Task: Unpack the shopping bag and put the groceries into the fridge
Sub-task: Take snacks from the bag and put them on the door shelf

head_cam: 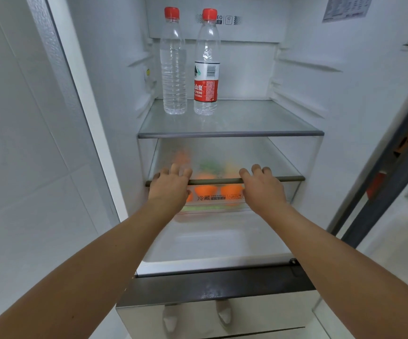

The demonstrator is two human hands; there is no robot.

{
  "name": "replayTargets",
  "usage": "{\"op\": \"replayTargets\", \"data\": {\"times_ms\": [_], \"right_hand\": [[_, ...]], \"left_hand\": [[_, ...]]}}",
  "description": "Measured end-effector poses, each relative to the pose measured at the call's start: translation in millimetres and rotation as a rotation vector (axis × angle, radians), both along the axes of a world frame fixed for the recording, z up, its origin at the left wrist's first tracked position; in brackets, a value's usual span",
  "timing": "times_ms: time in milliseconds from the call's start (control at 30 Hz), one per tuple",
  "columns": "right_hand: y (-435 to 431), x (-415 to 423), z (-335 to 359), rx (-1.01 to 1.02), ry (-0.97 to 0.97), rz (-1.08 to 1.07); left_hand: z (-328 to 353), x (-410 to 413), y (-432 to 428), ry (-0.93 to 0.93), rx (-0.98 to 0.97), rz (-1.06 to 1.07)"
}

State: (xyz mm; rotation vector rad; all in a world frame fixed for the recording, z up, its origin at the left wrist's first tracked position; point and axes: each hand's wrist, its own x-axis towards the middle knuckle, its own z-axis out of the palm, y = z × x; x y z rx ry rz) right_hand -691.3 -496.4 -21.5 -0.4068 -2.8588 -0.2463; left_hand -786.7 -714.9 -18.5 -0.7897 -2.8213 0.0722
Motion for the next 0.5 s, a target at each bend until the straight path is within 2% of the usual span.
{"op": "replayTargets", "data": {"times_ms": [333,500], "right_hand": [[-26.8,70.9,33.8,-0.187,-0.187,0.031],[-53.9,135.3,32.6,-0.256,-0.217,-0.056]], "left_hand": [[15.9,46.3,-30.6,-0.146,0.116,-0.177],[15.6,81.4,-44.0,-0.197,0.106,-0.313]]}}
